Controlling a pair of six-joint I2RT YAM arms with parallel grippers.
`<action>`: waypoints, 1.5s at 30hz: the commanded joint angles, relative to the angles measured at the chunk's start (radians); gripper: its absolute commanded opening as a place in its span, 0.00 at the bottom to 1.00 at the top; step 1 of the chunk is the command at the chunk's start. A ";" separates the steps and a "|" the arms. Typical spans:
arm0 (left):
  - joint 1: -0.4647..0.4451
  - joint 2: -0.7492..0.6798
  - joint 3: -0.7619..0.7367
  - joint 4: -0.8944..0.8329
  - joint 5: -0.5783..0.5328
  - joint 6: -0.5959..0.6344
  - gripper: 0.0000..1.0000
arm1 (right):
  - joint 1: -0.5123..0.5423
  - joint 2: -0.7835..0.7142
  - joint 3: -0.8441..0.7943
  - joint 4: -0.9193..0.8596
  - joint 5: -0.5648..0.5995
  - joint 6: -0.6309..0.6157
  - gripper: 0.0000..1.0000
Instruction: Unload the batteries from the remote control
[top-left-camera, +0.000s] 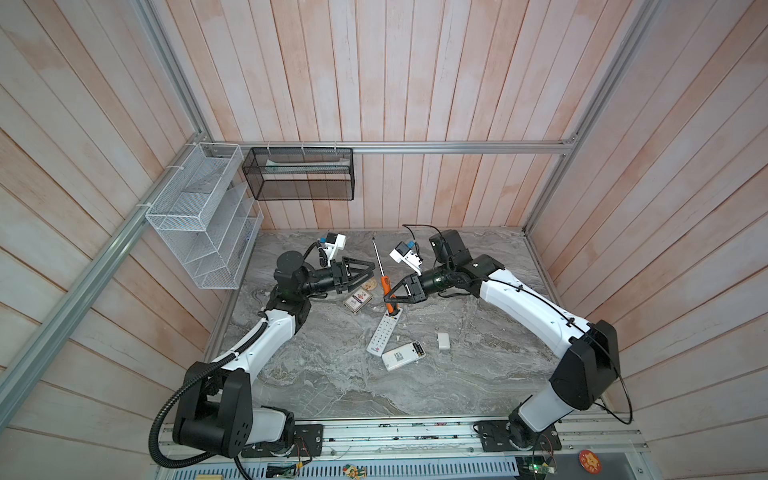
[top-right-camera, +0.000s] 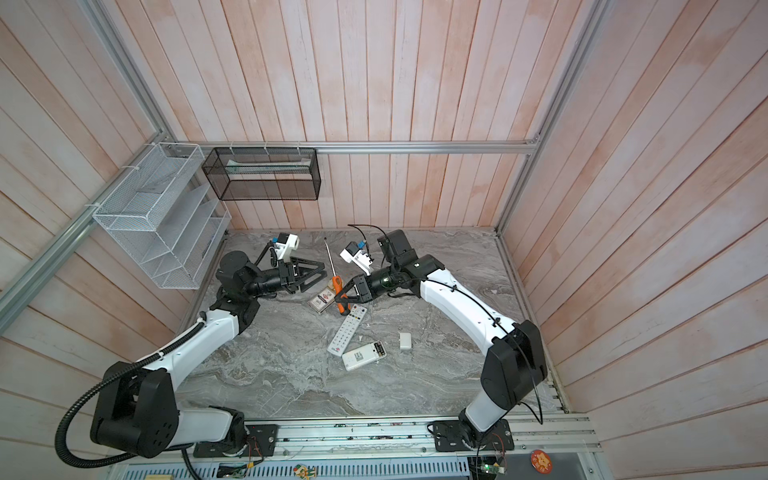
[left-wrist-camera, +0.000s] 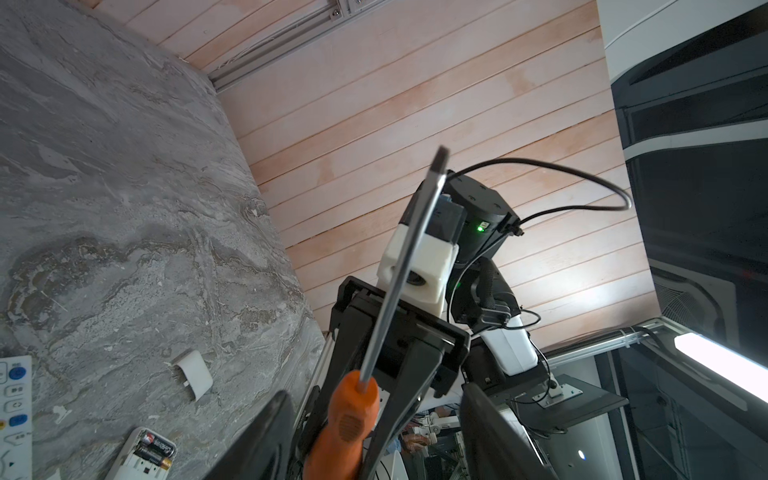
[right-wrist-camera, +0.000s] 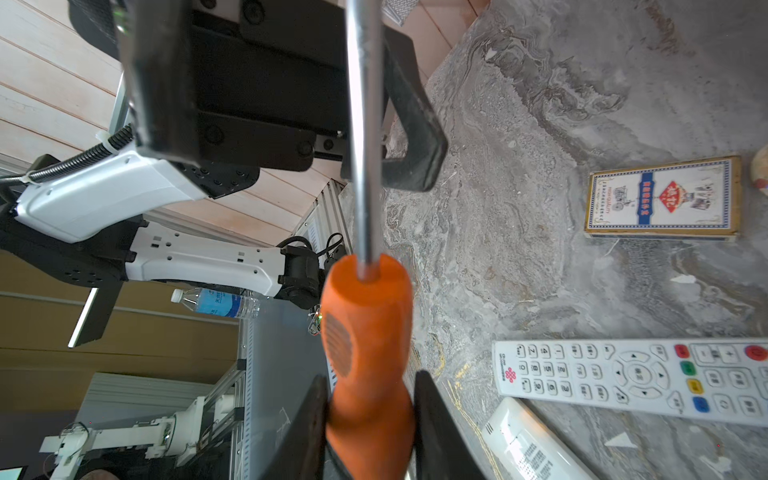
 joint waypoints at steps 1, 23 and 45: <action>-0.004 -0.009 0.025 -0.006 0.008 0.036 0.64 | 0.013 0.019 0.055 -0.067 -0.042 -0.036 0.00; -0.021 -0.026 0.025 -0.094 -0.057 0.052 0.12 | 0.067 0.044 0.099 -0.168 0.034 -0.081 0.00; -0.025 -0.075 -0.104 0.113 -0.321 -0.199 0.00 | -0.043 -0.212 -0.254 0.558 0.195 0.523 0.98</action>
